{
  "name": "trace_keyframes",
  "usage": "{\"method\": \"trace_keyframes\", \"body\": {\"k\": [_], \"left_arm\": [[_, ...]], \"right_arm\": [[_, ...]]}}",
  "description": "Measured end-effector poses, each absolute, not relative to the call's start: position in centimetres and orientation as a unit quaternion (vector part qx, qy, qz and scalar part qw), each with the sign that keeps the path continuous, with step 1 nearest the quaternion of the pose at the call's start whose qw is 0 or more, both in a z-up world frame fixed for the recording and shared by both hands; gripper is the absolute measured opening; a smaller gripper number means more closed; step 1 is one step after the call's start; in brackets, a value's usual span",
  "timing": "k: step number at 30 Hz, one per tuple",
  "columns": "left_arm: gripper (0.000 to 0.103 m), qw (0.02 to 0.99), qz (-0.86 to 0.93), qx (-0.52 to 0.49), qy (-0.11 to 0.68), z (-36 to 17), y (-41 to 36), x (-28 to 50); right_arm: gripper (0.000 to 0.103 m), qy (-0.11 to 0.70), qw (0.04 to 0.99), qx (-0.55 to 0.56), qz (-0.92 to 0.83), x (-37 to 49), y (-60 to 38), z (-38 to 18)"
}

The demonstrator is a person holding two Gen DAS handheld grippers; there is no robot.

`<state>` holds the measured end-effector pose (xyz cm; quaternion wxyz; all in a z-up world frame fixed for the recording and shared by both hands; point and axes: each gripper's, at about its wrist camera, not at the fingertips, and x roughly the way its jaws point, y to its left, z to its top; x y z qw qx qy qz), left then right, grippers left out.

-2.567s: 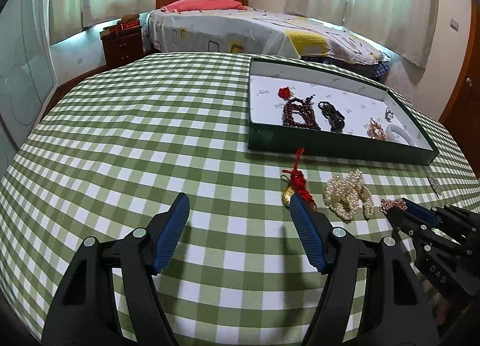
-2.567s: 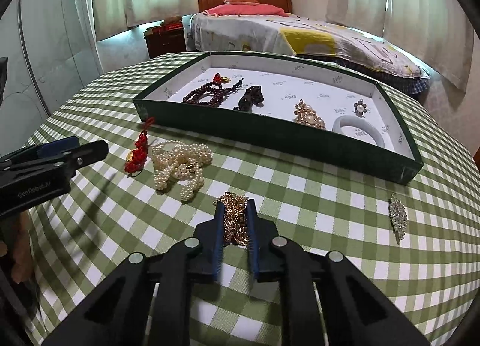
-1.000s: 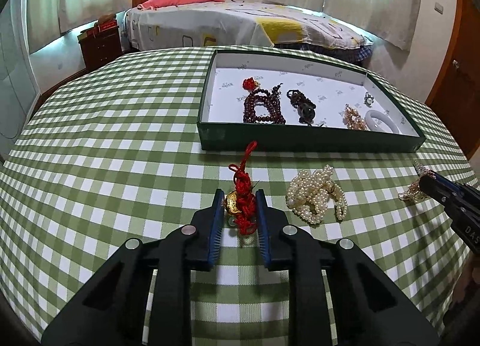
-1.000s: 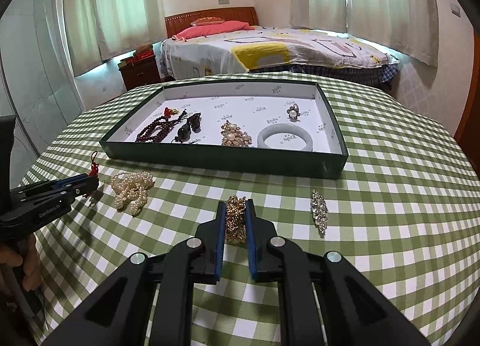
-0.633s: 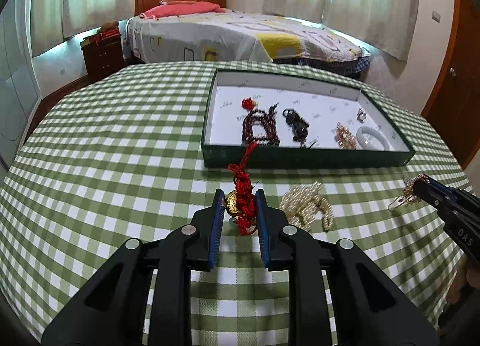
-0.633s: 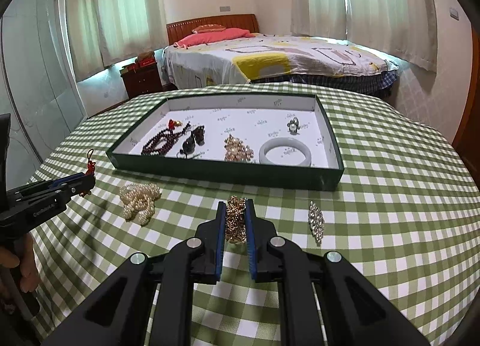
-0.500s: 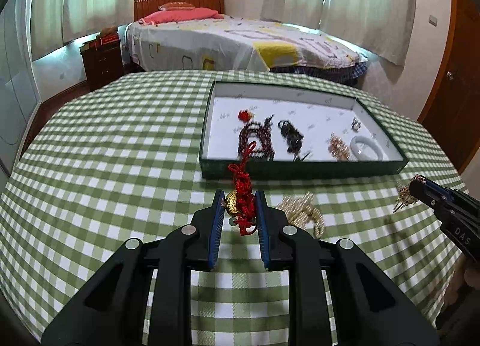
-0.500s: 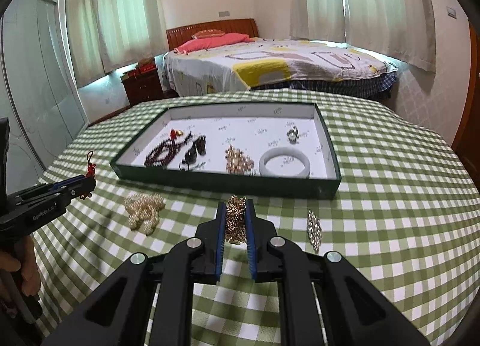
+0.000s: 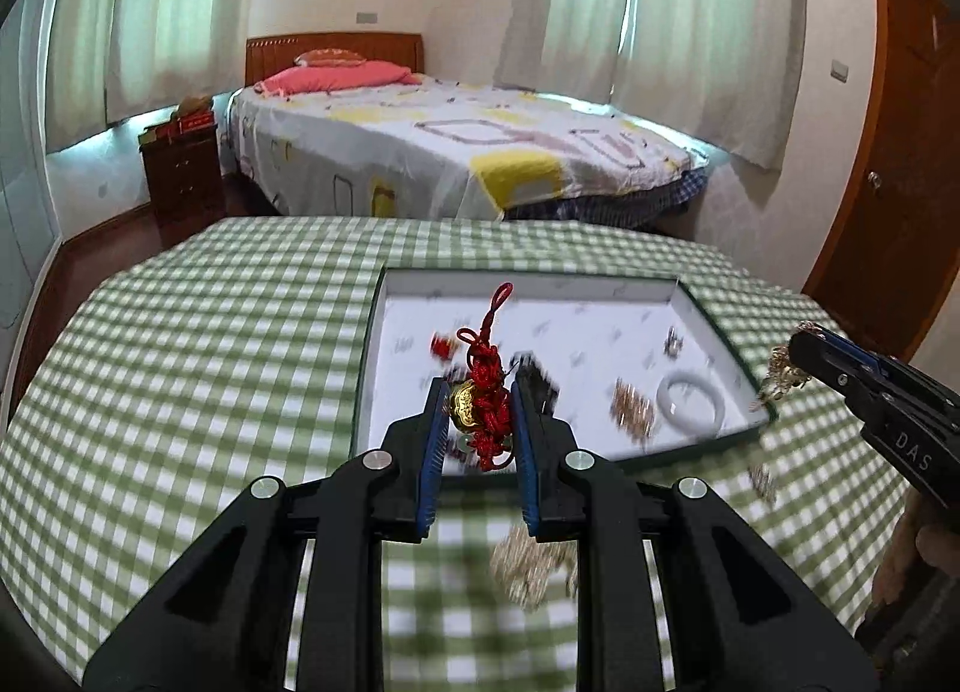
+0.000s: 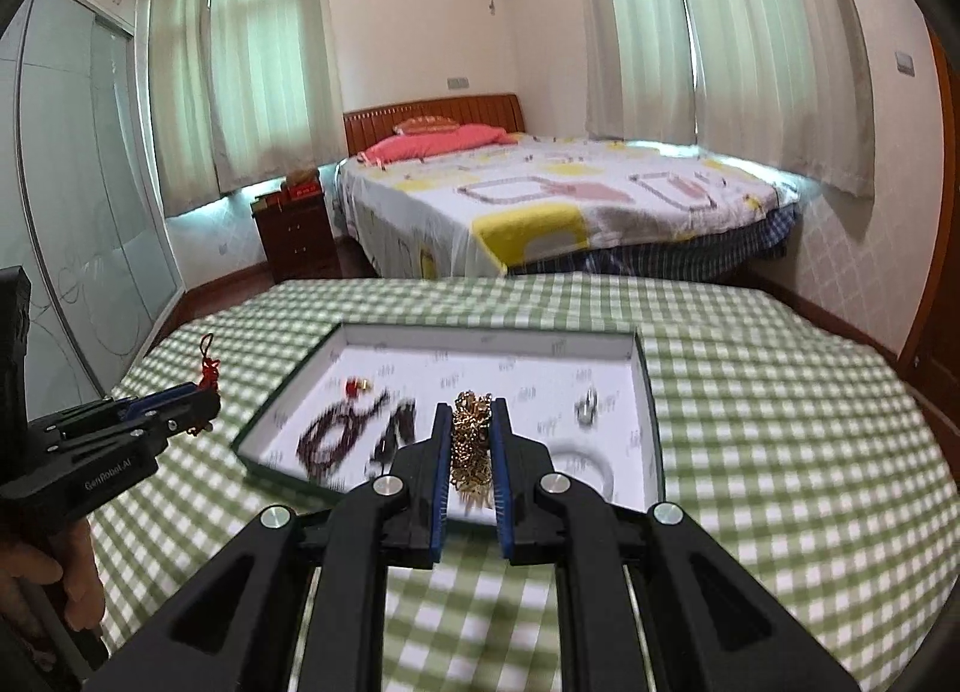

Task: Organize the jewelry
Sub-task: 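Carry the gold brooch and red tassel into the box and open both tools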

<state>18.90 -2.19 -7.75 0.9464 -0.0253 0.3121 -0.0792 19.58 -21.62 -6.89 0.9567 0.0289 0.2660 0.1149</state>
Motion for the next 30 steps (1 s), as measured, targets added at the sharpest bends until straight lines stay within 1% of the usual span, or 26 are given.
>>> {"method": "trace_keyframes", "body": {"k": [8,13,17,24,30], "left_arm": [[0.021,0.953,-0.091,-0.023,0.287,-5.8,-4.5,24.3],[0.021,0.955,-0.095,-0.018,0.28,-5.8,-6.0,27.9],[0.021,0.948,-0.095,-0.007,0.304,-7.9,-7.1,30.6],[0.021,0.922,-0.091,0.0,0.376,-13.1,-8.0,34.8],[0.021,0.902,-0.081,-0.001,0.423,-15.7,-8.3,37.2]], "right_arm": [[0.013,0.24,0.963,0.018,0.12,24.0,-21.5,-4.9],[0.013,0.233,0.965,0.012,0.119,26.3,-21.7,-4.9],[0.013,0.258,0.959,0.017,0.118,28.9,-22.1,-7.1],[0.013,0.32,0.94,0.019,0.114,32.2,-22.4,-11.8],[0.013,0.354,0.929,0.016,0.11,33.4,-22.4,-13.8]]}}
